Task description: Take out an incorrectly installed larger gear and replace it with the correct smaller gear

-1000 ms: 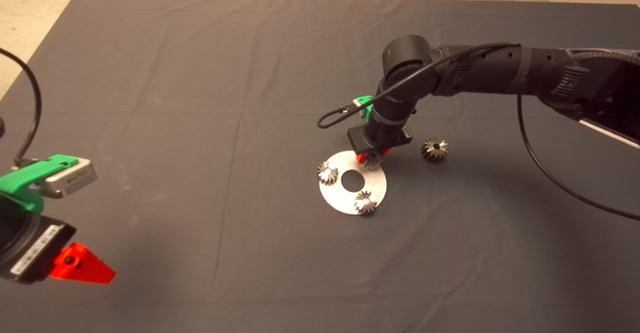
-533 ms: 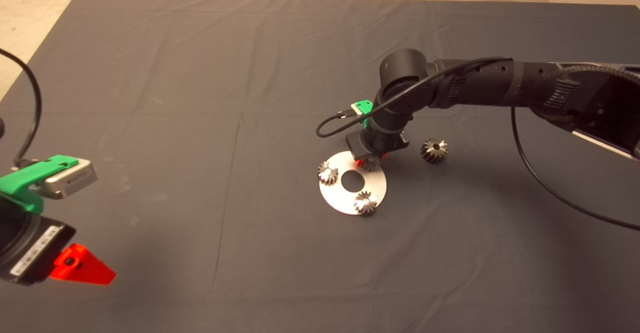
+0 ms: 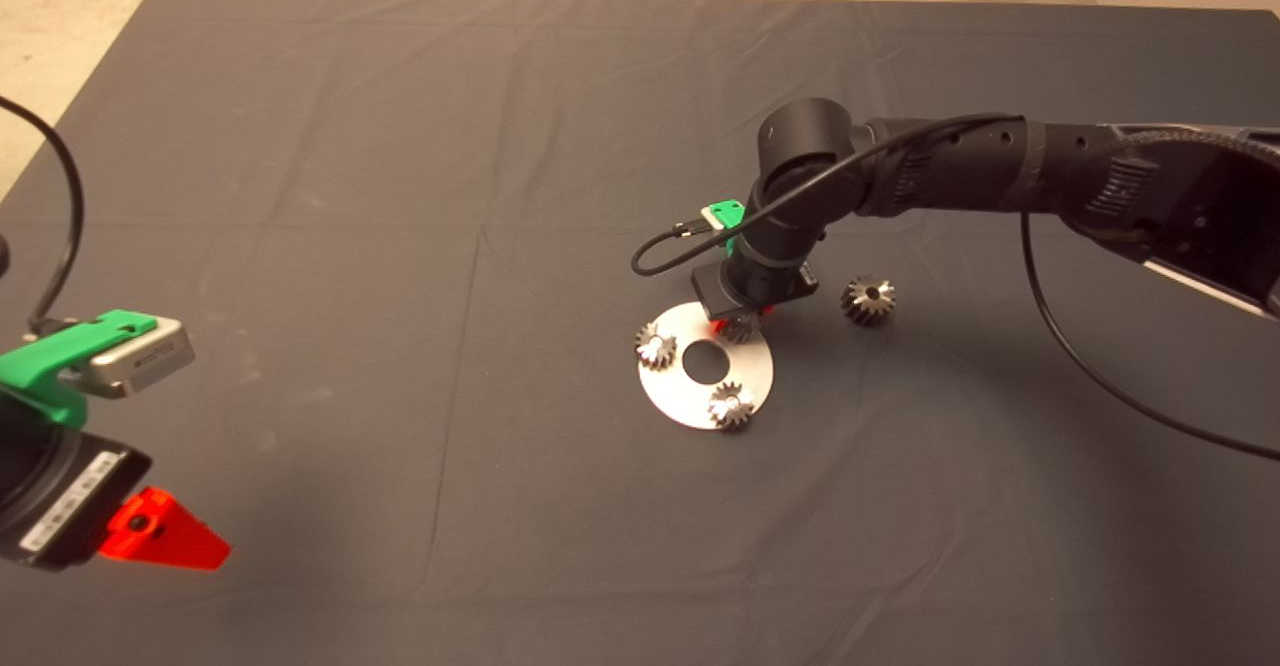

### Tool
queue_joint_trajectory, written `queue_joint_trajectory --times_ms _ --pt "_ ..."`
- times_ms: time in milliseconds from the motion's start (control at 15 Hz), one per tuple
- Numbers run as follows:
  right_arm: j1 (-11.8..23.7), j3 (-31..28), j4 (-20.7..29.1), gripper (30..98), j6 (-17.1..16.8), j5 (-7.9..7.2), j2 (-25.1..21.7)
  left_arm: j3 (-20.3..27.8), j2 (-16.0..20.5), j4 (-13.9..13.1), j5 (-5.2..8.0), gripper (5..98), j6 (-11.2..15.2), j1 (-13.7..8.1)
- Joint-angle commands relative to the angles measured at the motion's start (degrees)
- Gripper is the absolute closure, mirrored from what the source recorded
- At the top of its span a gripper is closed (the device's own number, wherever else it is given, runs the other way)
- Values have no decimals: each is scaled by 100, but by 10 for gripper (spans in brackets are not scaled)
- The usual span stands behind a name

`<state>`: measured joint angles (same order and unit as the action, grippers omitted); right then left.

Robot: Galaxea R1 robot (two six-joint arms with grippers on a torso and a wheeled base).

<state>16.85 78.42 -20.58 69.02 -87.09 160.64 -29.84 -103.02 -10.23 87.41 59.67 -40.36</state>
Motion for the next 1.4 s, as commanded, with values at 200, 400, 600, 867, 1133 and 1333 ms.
queue_joint_trajectory --times_ms 200,400,600,867,1133,1333 --pt "-1 27 1 906 41 -229 -18 -55 -12 -58 760 54 -17 -60" --pt "73 -17 1 911 54 -238 17 -64 -21 -58 760 54 -26 -60" --pt "82 9 -7 911 94 -247 25 -64 -4 -58 760 54 -26 -60" --pt "73 -13 -8 897 94 -247 8 -60 -4 -58 760 54 -26 -60" --pt "91 -5 1 900 94 -247 17 -64 5 -58 760 54 -26 -60" --pt "213 -22 1 895 102 -247 69 -64 13 -58 760 54 -26 -60"
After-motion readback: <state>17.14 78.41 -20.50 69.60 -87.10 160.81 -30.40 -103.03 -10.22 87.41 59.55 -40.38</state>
